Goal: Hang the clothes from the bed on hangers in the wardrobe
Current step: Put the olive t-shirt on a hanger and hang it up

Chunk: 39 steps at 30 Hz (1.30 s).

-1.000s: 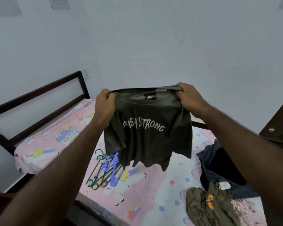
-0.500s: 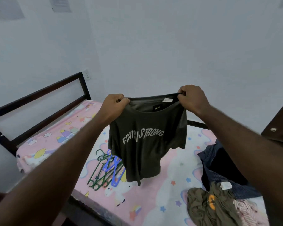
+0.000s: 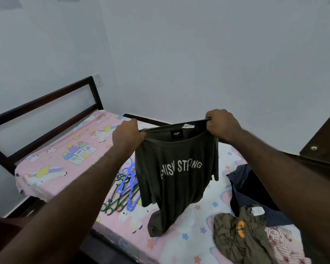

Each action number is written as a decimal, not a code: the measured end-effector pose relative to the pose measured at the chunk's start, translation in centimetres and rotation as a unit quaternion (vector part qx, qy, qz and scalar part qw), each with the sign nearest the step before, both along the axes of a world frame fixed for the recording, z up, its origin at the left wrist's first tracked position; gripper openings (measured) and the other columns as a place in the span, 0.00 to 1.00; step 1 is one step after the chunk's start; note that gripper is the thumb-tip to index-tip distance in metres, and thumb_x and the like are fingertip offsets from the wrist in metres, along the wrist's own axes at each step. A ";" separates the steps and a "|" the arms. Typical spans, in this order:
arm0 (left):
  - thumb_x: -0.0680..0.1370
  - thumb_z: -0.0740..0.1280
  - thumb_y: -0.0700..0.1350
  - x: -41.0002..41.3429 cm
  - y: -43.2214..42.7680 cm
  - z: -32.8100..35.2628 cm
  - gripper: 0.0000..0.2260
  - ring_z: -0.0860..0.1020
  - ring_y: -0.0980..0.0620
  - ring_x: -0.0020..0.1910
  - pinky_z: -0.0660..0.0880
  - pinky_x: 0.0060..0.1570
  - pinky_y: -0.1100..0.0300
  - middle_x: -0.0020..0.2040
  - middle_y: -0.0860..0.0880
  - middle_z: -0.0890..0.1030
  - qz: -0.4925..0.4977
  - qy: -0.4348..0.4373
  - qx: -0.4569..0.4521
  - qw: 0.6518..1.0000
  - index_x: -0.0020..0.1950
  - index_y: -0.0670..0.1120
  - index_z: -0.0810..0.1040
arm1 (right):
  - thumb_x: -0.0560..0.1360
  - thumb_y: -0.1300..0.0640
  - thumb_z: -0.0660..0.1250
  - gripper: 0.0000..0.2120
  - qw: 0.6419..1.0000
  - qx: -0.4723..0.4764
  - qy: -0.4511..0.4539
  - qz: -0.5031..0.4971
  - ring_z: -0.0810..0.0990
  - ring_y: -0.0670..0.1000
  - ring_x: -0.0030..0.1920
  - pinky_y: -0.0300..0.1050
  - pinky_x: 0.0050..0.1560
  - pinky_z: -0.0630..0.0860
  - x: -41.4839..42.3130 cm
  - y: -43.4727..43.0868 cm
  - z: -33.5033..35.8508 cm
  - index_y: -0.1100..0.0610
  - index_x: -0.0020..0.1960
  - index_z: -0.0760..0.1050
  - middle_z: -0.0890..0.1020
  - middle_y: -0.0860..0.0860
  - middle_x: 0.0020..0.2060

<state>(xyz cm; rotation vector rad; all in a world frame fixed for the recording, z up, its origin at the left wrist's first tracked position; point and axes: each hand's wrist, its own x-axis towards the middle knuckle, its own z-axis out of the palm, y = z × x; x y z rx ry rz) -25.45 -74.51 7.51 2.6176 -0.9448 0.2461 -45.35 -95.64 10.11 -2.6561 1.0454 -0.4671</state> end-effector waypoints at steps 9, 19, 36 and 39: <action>0.70 0.60 0.46 1.8 0.2 1.6 0.10 0.65 0.50 0.33 0.62 0.35 0.52 0.31 0.47 0.66 -0.068 0.235 -0.325 0.913 0.35 0.40 0.68 | 0.71 0.49 0.75 0.12 0.963 0.225 -0.084 0.121 0.81 0.49 0.38 0.47 0.43 0.79 -2.0 -1.2 -0.3 0.57 0.44 0.79 0.83 0.54 0.38; 0.69 0.73 0.63 2.6 1.8 4.7 0.22 0.76 0.53 0.37 0.70 0.36 0.58 0.35 0.51 0.77 -0.237 0.037 -0.007 0.971 0.49 0.49 0.73 | 0.79 0.62 0.62 0.07 0.972 0.086 -0.217 0.035 0.78 0.52 0.44 0.42 0.46 0.70 -0.7 -4.0 1.3 0.57 0.51 0.79 0.81 0.51 0.43; 0.71 0.75 0.58 6.6 1.8 -0.5 0.17 0.74 0.52 0.41 0.68 0.39 0.58 0.41 0.48 0.79 -0.136 0.211 0.059 0.966 0.42 0.45 0.79 | 0.73 0.59 0.64 0.08 0.989 -0.054 0.137 0.017 0.77 0.60 0.54 0.49 0.51 0.74 -2.9 -7.7 -1.8 0.52 0.50 0.80 0.82 0.55 0.52; 0.69 0.77 0.55 5.2 1.6 -1.7 0.15 0.76 0.48 0.44 0.71 0.44 0.57 0.43 0.49 0.79 -0.163 0.140 0.192 0.957 0.46 0.47 0.79 | 0.73 0.59 0.61 0.12 0.993 -0.010 -0.102 -0.063 0.79 0.63 0.52 0.51 0.51 0.74 -4.8 -7.7 -3.8 0.54 0.53 0.80 0.83 0.58 0.50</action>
